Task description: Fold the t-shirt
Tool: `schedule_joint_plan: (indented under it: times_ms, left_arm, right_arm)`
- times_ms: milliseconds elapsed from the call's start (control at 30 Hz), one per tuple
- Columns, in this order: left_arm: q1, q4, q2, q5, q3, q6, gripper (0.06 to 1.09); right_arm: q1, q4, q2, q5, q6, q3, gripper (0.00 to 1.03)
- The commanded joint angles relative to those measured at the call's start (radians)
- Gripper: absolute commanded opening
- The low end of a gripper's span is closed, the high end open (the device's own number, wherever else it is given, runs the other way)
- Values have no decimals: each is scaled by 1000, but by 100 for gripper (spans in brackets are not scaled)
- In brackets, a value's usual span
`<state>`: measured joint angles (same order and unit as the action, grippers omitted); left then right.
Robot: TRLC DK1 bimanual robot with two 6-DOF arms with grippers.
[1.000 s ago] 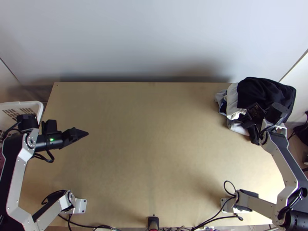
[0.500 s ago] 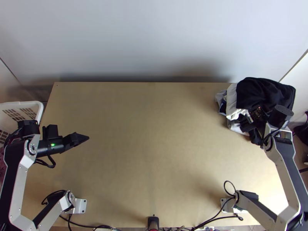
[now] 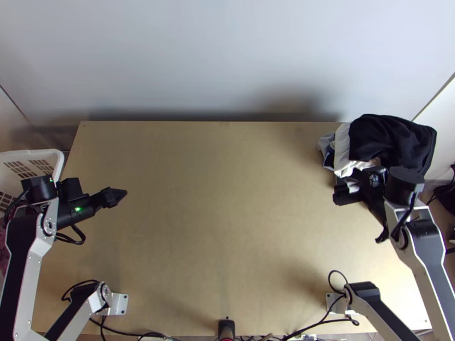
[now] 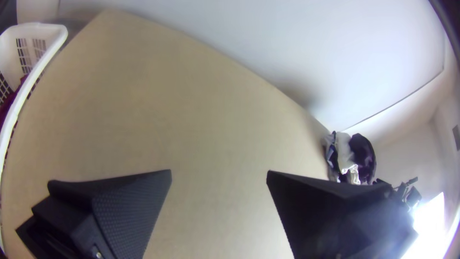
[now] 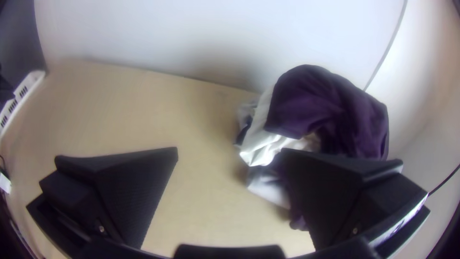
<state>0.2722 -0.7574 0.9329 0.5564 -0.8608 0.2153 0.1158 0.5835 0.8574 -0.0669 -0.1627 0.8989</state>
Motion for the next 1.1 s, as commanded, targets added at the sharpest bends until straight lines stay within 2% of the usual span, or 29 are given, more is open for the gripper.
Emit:
schedule_joint_plan:
  times_ms: [0, 133, 233, 467, 633, 833, 1000, 1067]
  left_arm:
    - [-48, 156, -94, -102, 46, 61, 102]
    - [-59, 311, -249, -102, 115, 82, 102]
    - [-96, 356, -282, -161, 135, 88, 102]
    - [-225, 547, -401, -394, 298, 82, 102]
    - [-277, 639, -444, -478, 387, 72, 102]
    - [-317, 826, -448, -556, 480, 27, 102]
    - [-455, 1004, -450, -704, 595, -34, 102]
    - [-516, 1066, -445, -756, 641, -54, 102]
  right_arm:
    - [101, 36, -120, -2, 285, -28, 99]
    - [127, -56, -236, -2, 373, -106, 99]
    - [111, -117, -290, -2, 377, -176, 99]
    - [73, -240, -508, -33, 304, -413, 99]
    - [65, -346, -623, -53, 241, -522, 99]
    - [85, -498, -716, -53, 150, -638, 99]
    - [102, -560, -839, -53, 98, -792, 98]
    - [119, -521, -856, -53, 112, -801, 98]
